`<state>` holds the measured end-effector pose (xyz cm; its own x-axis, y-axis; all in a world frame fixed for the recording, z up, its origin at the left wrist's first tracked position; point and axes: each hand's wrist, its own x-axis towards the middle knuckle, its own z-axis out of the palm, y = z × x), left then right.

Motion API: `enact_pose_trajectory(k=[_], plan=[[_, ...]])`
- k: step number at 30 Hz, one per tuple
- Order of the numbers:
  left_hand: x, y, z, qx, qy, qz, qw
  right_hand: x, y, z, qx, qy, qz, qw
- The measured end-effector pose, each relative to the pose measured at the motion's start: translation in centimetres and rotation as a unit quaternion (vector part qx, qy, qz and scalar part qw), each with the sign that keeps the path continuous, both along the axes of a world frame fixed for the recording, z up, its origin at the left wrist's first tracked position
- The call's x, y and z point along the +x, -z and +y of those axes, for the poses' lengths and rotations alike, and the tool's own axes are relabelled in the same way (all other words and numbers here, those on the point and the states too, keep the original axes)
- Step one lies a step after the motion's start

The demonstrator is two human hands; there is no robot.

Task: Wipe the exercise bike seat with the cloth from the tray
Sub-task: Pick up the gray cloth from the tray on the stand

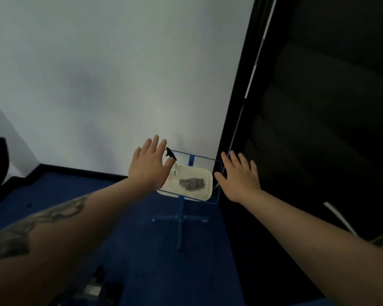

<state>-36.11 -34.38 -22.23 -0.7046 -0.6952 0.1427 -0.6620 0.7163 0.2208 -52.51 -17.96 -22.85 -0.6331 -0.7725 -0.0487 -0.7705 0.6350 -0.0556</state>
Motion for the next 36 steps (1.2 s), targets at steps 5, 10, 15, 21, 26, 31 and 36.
enact_pose_trajectory(k=[5, 10, 15, 21, 26, 31, 36], plan=[[-3.5, 2.7, -3.8, 0.017, -0.004, -0.013, 1.0, -3.6, 2.0, -4.1, 0.009, 0.003, -0.022, 1.0], [-8.3, 6.0, -7.5, 0.032, -0.018, -0.025, 0.999, -8.5, 4.9, -8.3, 0.029, -0.006, -0.043, 0.999], [-13.8, 9.9, -10.1, 0.078, -0.031, -0.055, 0.995, -13.4, 8.4, -11.7, 0.043, -0.009, -0.093, 0.995], [-17.3, 14.3, -11.8, 0.134, -0.041, -0.072, 0.988, -17.2, 13.0, -15.6, 0.107, -0.037, -0.118, 0.987], [-17.2, 18.3, -13.7, 0.175, -0.052, -0.116, 0.976, -17.6, 17.0, -18.3, 0.154, -0.044, -0.16, 0.974], [-17.4, 22.4, -15.5, 0.229, -0.056, -0.154, 0.96, -17.5, 21.4, -20.3, 0.185, -0.026, -0.201, 0.961], [-17.2, 26.2, -17.0, 0.271, -0.036, -0.179, 0.945, -16.9, 25.9, -21.9, 0.225, 0.001, -0.249, 0.942]])
